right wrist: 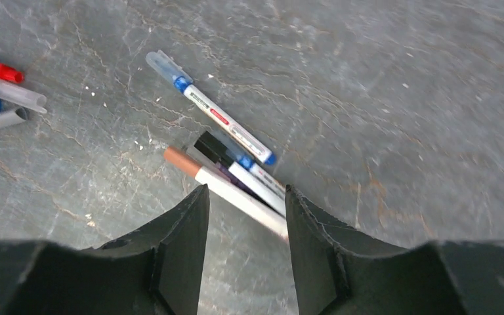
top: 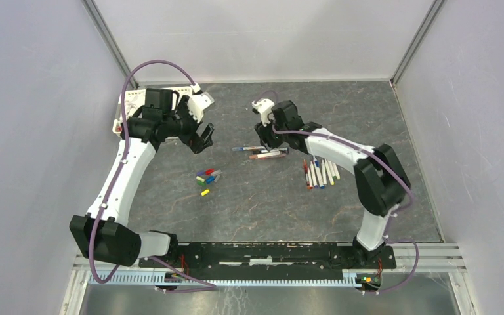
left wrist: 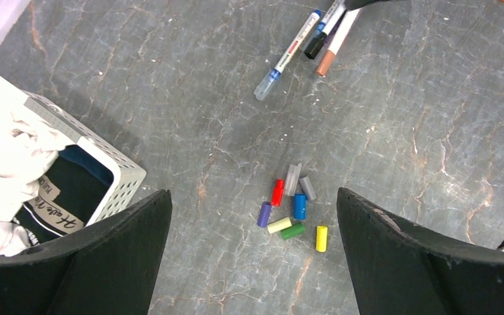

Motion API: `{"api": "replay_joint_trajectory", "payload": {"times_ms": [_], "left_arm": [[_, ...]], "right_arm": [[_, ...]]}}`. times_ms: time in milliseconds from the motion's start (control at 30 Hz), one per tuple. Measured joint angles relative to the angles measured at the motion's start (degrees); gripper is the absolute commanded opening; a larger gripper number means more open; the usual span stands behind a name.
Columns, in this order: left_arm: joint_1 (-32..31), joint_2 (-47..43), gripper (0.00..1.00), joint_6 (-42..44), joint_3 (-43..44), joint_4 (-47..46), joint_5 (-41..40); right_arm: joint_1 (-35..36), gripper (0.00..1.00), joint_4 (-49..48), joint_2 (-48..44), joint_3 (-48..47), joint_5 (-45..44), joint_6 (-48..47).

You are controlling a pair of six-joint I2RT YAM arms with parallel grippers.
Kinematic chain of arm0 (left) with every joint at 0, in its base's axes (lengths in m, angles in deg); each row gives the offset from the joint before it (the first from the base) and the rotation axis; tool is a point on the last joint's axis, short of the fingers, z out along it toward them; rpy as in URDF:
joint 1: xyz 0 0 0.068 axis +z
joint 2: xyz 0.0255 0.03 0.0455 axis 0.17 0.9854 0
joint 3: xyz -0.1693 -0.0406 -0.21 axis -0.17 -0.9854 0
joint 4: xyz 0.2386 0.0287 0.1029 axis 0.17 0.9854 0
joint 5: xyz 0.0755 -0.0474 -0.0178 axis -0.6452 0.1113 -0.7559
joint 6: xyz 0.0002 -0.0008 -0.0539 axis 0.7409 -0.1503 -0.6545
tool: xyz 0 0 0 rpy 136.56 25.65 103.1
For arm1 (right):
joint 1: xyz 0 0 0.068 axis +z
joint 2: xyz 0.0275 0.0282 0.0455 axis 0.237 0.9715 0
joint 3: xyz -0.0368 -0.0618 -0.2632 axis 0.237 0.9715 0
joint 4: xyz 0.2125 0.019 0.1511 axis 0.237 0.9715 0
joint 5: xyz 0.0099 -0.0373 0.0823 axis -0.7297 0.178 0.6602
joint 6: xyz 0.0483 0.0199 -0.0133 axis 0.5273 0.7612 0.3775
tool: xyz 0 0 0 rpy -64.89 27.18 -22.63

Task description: Open the pen caps

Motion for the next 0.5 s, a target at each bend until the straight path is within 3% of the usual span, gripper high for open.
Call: {"api": "replay_joint_trajectory", "payload": {"times_ms": [167,500], "left_arm": [[0.1,0.0,1.00,0.0,0.0,2.0,0.2],[0.1,0.0,1.00,0.1,-0.5,3.7,0.2]], "right_arm": [[0.0,0.50,4.3,8.7,-6.0,5.2,-7.2],[0.0,0.42,9.4,13.1,-6.0,8.9,-11.8]]}}
